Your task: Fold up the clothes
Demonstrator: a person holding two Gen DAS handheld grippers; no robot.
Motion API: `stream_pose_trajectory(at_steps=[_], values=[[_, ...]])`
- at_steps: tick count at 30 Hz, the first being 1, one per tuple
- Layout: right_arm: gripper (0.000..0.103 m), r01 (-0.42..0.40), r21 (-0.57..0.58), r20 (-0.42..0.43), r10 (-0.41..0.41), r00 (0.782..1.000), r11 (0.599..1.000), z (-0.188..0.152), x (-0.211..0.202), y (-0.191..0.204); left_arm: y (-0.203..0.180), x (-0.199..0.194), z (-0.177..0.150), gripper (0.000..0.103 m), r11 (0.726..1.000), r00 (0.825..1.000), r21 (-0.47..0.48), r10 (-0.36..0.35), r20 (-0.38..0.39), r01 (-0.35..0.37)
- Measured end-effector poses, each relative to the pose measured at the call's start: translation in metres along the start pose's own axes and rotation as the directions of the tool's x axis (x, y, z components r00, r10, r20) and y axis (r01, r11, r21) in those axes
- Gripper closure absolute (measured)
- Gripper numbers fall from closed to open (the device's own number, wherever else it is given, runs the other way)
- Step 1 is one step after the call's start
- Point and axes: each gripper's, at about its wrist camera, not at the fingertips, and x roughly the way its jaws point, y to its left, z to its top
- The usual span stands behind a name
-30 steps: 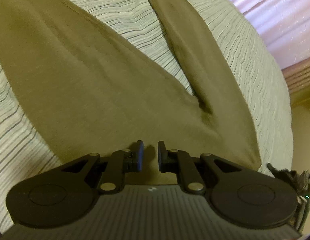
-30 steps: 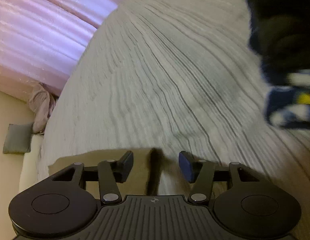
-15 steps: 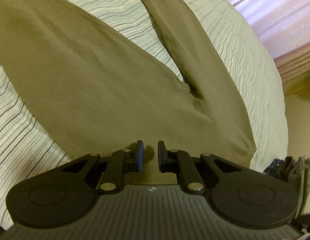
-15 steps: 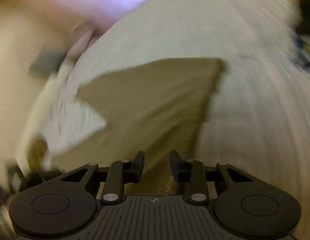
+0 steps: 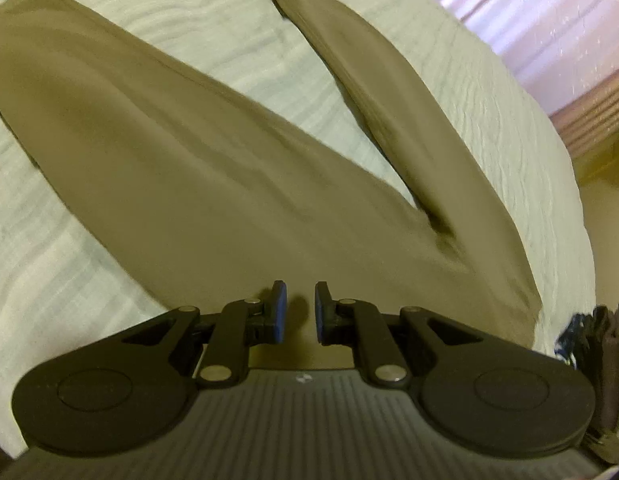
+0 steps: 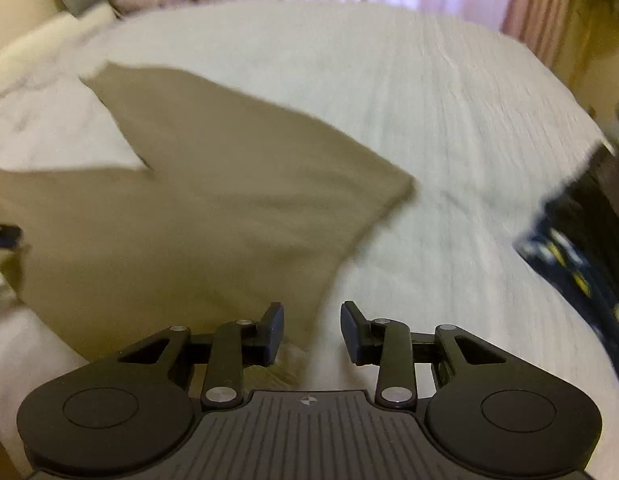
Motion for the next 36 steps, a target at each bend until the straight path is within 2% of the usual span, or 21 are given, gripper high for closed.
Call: stream_pose_trajectory(at_steps=[2,3,4,6,8,10,13,15,17,19,21,24,29,30,31,32,33,36], values=[[0.068,-0.019,-0.030,0.001,0.019,1.000,0.999,0.002,0.005,0.027,0.012,0.007,0.008,0.091,1.000,1.000,0.015,0.007,0.008,-0.007],[0.067,0.001,-0.052,-0.022,-0.002,1.000,0.999,-0.003,0.013,0.042,0.017,0.010,0.010,0.091,0.999,1.000,0.034,0.021,0.006,-0.021],[0.067,0.055,-0.058,-0.069,-0.059,0.996,0.997,-0.014,0.021,0.050,0.024,0.012,0.012,0.091,0.998,1.000,0.059,0.027,-0.005,-0.027],[0.068,0.157,-0.070,-0.155,-0.166,0.974,0.985,-0.036,0.035,0.064,0.037,0.009,0.018,0.091,0.994,0.999,0.110,0.018,-0.029,-0.015],[0.068,0.210,0.021,-0.166,-0.204,0.965,0.977,-0.051,0.022,0.062,0.052,0.001,0.026,0.091,0.985,0.998,0.171,0.030,-0.055,-0.020],[0.068,0.274,0.119,-0.237,-0.240,0.941,0.955,-0.055,0.004,0.064,0.070,-0.010,0.036,0.090,0.979,0.995,0.199,0.051,-0.080,-0.034],[0.068,0.353,0.254,-0.345,-0.256,0.903,0.901,-0.054,-0.026,0.068,0.090,-0.034,0.060,0.087,0.968,0.983,0.237,0.117,-0.145,-0.080],[0.067,0.332,0.387,-0.362,-0.189,0.913,0.860,-0.050,-0.047,0.076,0.096,-0.052,0.076,0.086,0.954,0.972,0.280,0.161,-0.172,-0.108],[0.067,0.296,0.486,-0.352,-0.126,0.928,0.822,-0.041,-0.067,0.086,0.095,-0.072,0.090,0.086,0.934,0.965,0.327,0.205,-0.162,-0.143],[0.067,0.241,0.566,-0.315,-0.064,0.947,0.788,-0.023,-0.091,0.102,0.086,-0.092,0.104,0.082,0.923,0.966,0.348,0.220,-0.135,-0.162],[0.067,0.197,0.583,-0.286,-0.028,0.958,0.788,-0.004,-0.108,0.121,0.077,-0.113,0.114,0.076,0.923,0.972,0.352,0.207,-0.109,-0.157],[0.067,0.166,0.540,-0.247,-0.034,0.969,0.825,0.029,-0.120,0.138,0.058,-0.143,0.121,0.071,0.927,0.987,0.361,0.142,-0.078,-0.105],[0.067,0.149,0.504,-0.180,-0.065,0.982,0.850,0.073,-0.155,0.154,0.030,-0.189,0.113,0.065,0.913,0.997,0.406,0.065,-0.041,-0.042],[0.064,0.148,0.498,-0.174,-0.068,0.982,0.855,0.078,-0.163,0.157,0.026,-0.196,0.110,0.064,0.909,0.998,0.416,0.053,-0.036,-0.033],[0.055,0.148,0.494,-0.172,-0.071,0.983,0.857,0.081,-0.170,0.159,0.023,-0.202,0.106,0.062,0.906,0.998,0.423,0.046,-0.032,-0.028],[0.025,0.151,0.490,-0.167,-0.078,0.983,0.859,0.082,-0.174,0.159,0.021,-0.208,0.101,0.062,0.903,0.999,0.428,0.042,-0.028,-0.026],[0.014,0.153,0.484,-0.155,-0.087,0.984,0.862,0.081,-0.181,0.161,0.018,-0.214,0.096,0.062,0.901,0.999,0.433,0.040,-0.025,-0.026],[0.014,0.145,0.445,-0.130,-0.097,0.987,0.884,0.072,-0.197,0.166,0.014,-0.228,0.079,0.061,0.893,0.999,0.450,0.044,-0.020,-0.031]])
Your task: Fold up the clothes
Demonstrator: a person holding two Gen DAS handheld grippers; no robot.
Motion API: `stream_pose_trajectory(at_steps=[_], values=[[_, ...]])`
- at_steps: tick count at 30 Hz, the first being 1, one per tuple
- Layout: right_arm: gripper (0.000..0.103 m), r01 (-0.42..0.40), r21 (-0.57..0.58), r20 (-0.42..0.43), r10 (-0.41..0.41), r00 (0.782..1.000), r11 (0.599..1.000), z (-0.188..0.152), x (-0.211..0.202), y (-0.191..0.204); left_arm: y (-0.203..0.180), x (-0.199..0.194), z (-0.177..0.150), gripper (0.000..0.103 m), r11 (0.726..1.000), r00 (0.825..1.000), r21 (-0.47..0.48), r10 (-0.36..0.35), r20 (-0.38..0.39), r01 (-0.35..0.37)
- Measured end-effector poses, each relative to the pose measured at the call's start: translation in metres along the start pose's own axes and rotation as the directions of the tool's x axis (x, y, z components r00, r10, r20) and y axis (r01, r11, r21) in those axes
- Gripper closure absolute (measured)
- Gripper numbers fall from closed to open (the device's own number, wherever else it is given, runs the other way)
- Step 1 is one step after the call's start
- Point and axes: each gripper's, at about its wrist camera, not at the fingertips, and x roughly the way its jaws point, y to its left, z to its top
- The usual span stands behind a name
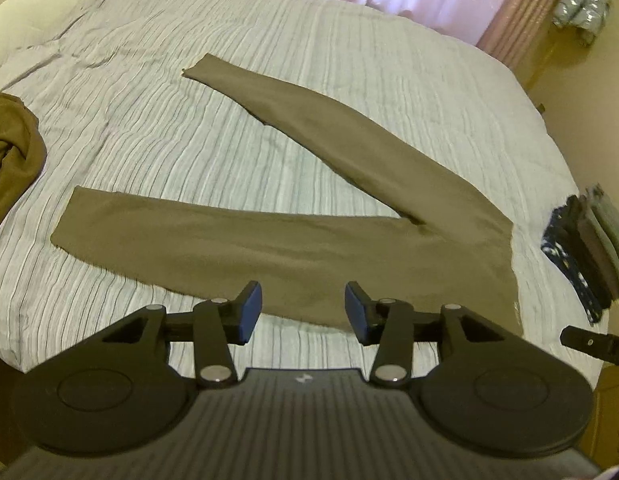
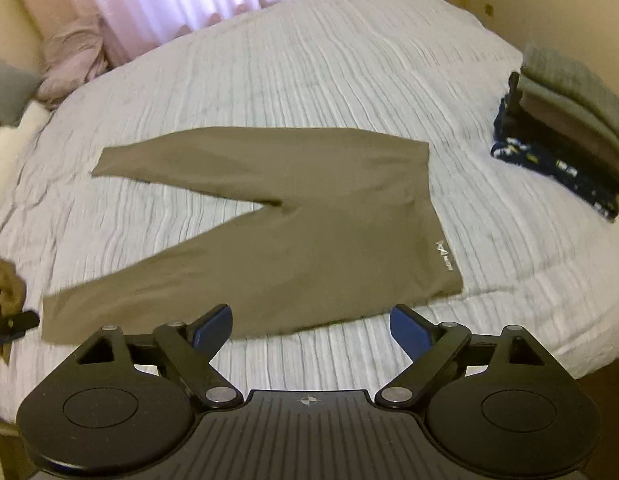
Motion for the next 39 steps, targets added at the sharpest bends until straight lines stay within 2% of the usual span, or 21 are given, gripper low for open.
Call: stream_pose_trajectory(at_steps=[5,7,15,22,28,39], values=[[0.014,0.012,-0.031,-0.016,-0.012,1.000,0.999,-0.024,-0.021,-0.010,-0.023,-0.026,-0.028,0.059,0.999,0.999,0.020,0.044,0.023,-0.045],[0.014,0.020,-0.056,-0.013,-0.021,1.000,0.998,-0.035,-0.031,-0.014,-0.034,-0.036,-0.040,0.056,0.999,0.999,0.029,0.044,0.032,-0.045],[0.014,0.006,-0.124,0.046,0.000,0.999,0.992,-0.069,-0.071,-0.027,-0.072,-0.076,-0.094,0.056,0.997,0.997,0.069,0.034,0.068,-0.039],[0.014,-0.035,-0.193,0.089,0.053,0.995,0.981,-0.091,-0.098,-0.028,-0.075,-0.111,-0.127,0.052,0.995,0.990,0.046,0.083,0.113,-0.089],[0.014,-0.063,-0.200,0.067,0.078,0.995,0.978,-0.107,-0.106,-0.034,-0.074,-0.129,-0.149,0.052,0.989,0.982,0.035,0.142,0.122,-0.147],[0.014,-0.077,-0.186,0.046,0.087,0.995,0.979,-0.123,-0.112,-0.040,-0.078,-0.142,-0.169,0.051,0.983,0.978,0.035,0.174,0.118,-0.179]])
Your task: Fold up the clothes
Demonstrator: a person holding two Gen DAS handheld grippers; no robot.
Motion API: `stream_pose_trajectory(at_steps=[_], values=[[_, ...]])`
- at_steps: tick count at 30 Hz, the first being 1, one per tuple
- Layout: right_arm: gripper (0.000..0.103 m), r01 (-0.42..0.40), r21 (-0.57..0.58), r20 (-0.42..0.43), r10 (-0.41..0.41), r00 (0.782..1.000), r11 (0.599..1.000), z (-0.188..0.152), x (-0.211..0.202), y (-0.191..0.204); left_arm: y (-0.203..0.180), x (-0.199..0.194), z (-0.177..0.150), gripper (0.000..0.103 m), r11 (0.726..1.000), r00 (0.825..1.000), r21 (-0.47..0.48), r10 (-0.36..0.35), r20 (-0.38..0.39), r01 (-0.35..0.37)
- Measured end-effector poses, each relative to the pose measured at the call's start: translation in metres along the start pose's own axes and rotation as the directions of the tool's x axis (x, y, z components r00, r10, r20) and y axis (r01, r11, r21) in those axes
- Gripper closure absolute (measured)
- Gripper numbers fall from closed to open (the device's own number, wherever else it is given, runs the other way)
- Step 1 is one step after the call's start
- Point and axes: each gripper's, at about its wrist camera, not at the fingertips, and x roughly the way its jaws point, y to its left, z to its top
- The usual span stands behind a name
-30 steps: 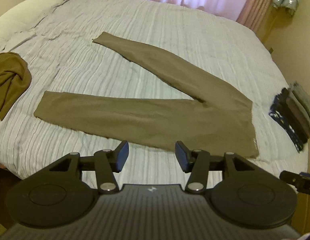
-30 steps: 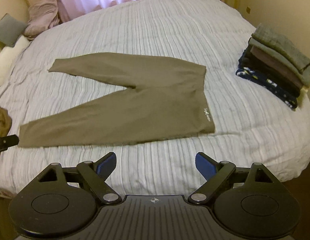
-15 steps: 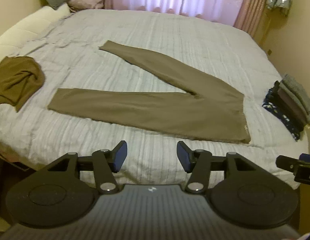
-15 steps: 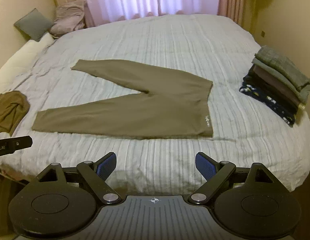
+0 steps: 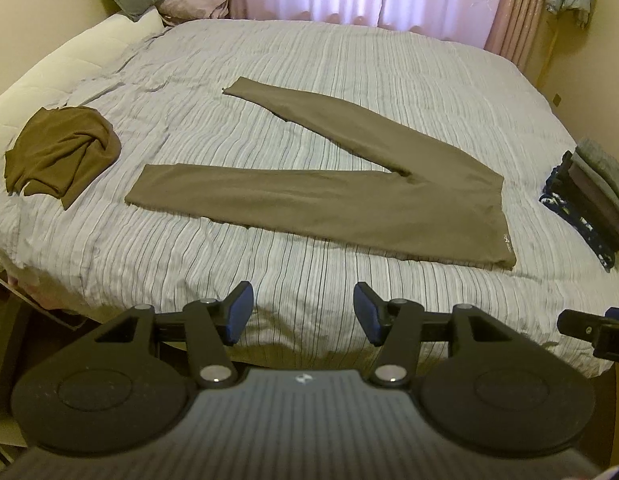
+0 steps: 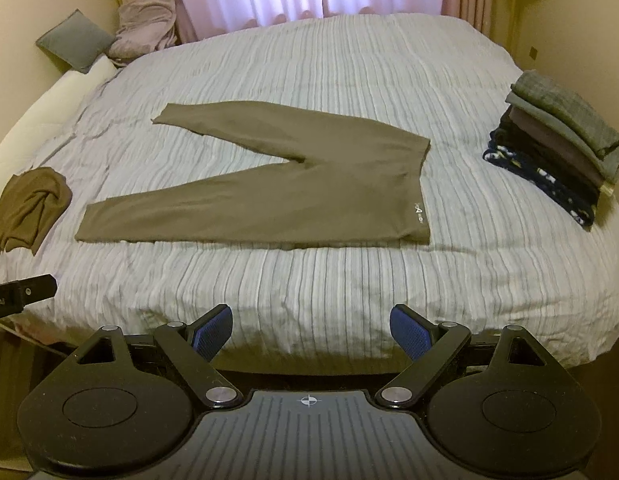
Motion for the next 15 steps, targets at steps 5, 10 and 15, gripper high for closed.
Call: stream_pose_trajectory(at_steps=[5,10,15], values=[[0.014,0.003,0.007,-0.009,-0.003,1.000,1.000,-0.0033,-0.0009,-0.0031,-0.0046,0.0003,-0.0014,0.050,1.000,1.000,0.011,0.003,-0.012,-0.003],[0.014,0.005,0.010,-0.021,-0.005,1.000,1.000,-0.0059,-0.0017,-0.0040,-0.0062,-0.0004,-0.0031,0.050,1.000,1.000,0.021,0.004,-0.022,-0.004],[0.014,0.003,0.016,-0.028,-0.003,1.000,1.000,-0.0071,-0.0015,-0.0034,-0.0067,-0.0019,-0.0060,0.050,1.000,1.000,0.030,0.007,-0.028,-0.006]])
